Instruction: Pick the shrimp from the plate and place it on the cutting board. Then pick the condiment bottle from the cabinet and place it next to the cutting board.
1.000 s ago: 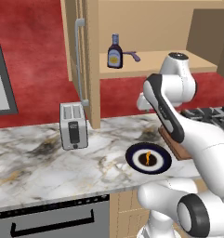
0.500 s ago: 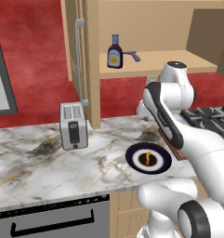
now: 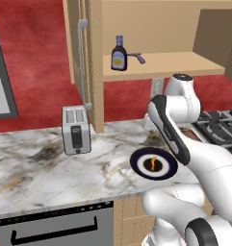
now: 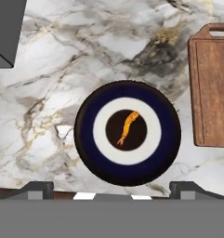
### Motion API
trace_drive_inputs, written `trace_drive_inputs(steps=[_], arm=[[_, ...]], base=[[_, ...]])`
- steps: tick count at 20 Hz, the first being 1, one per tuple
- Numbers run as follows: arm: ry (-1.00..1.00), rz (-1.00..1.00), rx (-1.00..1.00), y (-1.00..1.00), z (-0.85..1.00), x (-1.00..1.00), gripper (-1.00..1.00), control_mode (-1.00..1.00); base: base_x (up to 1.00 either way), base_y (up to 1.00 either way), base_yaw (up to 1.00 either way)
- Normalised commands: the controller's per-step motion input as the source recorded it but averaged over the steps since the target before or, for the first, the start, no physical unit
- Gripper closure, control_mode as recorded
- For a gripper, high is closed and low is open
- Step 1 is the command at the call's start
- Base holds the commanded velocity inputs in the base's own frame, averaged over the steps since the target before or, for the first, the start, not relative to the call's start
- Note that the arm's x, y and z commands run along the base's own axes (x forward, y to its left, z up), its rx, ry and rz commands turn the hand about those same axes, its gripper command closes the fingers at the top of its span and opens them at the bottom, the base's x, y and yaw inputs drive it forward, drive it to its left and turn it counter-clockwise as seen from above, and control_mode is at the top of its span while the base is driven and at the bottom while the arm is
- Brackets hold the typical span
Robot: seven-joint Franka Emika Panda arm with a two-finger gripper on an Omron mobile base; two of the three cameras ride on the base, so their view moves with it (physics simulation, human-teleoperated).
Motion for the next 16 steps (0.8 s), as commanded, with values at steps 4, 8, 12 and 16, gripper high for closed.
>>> trace_drive_inputs(steps=[4, 8, 12, 16], arm=[[0.03, 0.0, 0.0, -0.01, -0.24, -0.1, -1.0, -1.0], [0.02, 0.0, 0.0, 0.0, -0.26, -0.01, -1.0, -1.0], [0.0, 0.0, 0.0, 0.0, -0.28, 0.0, -1.0, -1.0], [0.0, 0.0, 0.0, 0.0, -0.26, 0.0, -1.0, -1.0]], base=[[0.0, 0.0, 0.0], [0.0, 0.0, 0.0], [0.0, 0.0, 0.0], [0.0, 0.0, 0.0]])
